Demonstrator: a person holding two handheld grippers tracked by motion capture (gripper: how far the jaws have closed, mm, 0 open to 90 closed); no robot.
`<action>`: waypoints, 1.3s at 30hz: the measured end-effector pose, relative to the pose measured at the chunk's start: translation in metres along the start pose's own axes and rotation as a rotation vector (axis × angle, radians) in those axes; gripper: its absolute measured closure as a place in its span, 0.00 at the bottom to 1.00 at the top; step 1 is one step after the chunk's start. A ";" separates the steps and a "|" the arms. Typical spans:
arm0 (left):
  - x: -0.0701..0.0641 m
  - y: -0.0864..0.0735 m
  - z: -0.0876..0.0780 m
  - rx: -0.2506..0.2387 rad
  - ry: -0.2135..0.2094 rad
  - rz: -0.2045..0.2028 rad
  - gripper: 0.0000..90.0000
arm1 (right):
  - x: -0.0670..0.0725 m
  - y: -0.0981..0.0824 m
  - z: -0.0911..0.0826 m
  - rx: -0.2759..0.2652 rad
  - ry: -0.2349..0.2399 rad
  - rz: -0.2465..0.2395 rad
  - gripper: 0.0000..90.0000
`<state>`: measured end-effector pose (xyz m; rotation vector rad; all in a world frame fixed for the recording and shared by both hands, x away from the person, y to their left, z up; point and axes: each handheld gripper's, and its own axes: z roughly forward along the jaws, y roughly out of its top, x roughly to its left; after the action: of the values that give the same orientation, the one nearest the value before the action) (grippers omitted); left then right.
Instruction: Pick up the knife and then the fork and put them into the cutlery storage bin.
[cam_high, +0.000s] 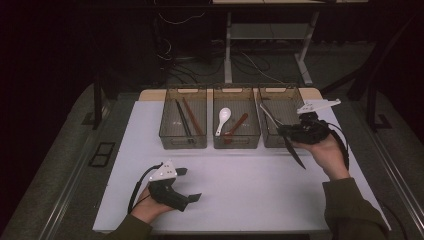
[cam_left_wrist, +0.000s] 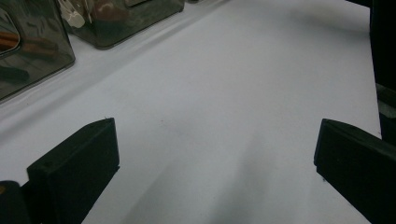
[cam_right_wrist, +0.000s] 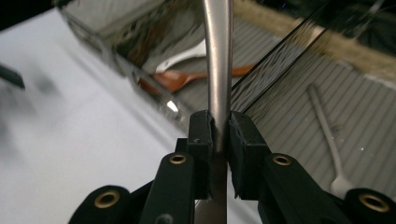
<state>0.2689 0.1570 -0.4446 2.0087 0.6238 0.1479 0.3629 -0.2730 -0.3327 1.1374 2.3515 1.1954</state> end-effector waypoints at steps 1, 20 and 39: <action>0.000 0.000 0.000 0.001 0.000 0.000 0.00 | -0.003 0.002 -0.002 -0.017 0.000 0.008 0.88; 0.000 0.000 0.001 0.001 -0.002 -0.004 0.00 | -0.072 0.045 0.003 -0.175 -0.194 0.092 0.88; 0.000 0.000 0.000 -0.005 -0.006 -0.008 0.00 | -0.102 0.026 0.050 -0.063 -0.257 0.107 0.88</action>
<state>0.2689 0.1573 -0.4447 2.0007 0.6269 0.1380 0.4702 -0.3123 -0.3546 1.3233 2.0721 1.0754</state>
